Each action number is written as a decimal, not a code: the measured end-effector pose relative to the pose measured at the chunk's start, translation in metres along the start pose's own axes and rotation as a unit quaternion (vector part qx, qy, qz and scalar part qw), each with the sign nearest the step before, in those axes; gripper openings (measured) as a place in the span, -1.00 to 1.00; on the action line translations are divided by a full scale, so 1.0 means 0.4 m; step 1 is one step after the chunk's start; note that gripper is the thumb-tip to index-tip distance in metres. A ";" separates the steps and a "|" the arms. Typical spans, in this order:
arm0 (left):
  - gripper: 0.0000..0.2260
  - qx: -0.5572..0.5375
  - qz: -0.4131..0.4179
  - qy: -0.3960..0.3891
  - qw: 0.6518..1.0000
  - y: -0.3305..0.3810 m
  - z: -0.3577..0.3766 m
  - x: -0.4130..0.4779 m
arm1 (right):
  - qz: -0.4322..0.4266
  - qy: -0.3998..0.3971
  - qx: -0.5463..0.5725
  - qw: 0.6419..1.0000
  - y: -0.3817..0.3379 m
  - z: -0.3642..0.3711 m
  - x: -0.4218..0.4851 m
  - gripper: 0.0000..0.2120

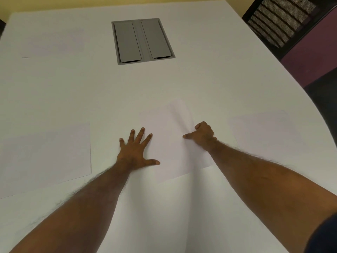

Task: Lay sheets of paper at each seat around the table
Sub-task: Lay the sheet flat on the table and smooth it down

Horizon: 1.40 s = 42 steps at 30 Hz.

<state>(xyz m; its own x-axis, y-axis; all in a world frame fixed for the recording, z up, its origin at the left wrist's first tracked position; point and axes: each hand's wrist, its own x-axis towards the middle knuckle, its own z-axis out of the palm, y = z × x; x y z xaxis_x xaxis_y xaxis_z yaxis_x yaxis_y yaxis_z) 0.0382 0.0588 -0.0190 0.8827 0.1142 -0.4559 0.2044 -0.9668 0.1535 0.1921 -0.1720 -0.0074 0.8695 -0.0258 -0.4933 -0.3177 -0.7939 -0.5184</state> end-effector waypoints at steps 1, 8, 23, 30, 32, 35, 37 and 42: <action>0.06 -0.002 0.001 0.000 1.000 0.001 -0.001 0.000 | -0.002 -0.003 0.046 0.999 0.004 -0.002 -0.002 -0.40; 0.04 -0.030 0.005 0.006 1.000 -0.009 -0.012 -0.007 | -0.057 0.018 0.127 0.990 0.017 -0.029 -0.038 -0.66; -0.72 -0.601 -0.158 0.012 0.783 0.068 -0.122 -0.150 | -0.116 -0.006 0.266 0.957 0.037 -0.200 -0.286 -0.85; -0.58 -0.638 -0.119 0.011 0.760 0.162 -0.182 -0.241 | -0.099 -0.022 0.321 0.942 0.080 -0.292 -0.434 -0.81; -0.60 -0.645 -0.098 0.010 0.757 0.182 -0.194 -0.272 | -0.096 -0.009 0.331 0.939 0.098 -0.319 -0.474 -0.76; -0.80 -0.635 -0.064 0.024 0.769 0.209 -0.210 -0.329 | -0.094 0.005 0.340 0.936 0.128 -0.356 -0.532 -0.76; -0.87 -0.616 -0.043 0.026 0.786 0.227 -0.220 -0.361 | -0.100 0.006 0.340 0.935 0.155 -0.382 -0.575 -0.79; -0.80 -0.582 -0.008 0.051 0.812 0.293 -0.212 -0.434 | -0.109 0.024 0.299 0.948 0.238 -0.439 -0.655 -0.88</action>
<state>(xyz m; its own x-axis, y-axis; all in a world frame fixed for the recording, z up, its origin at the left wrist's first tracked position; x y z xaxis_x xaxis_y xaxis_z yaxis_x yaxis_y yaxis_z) -0.0552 -0.0549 0.1526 0.8943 0.2008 -0.4000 0.4251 -0.1018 0.8994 0.0005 -0.3475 0.1951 0.9508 0.0595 -0.3041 -0.2738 -0.2982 -0.9144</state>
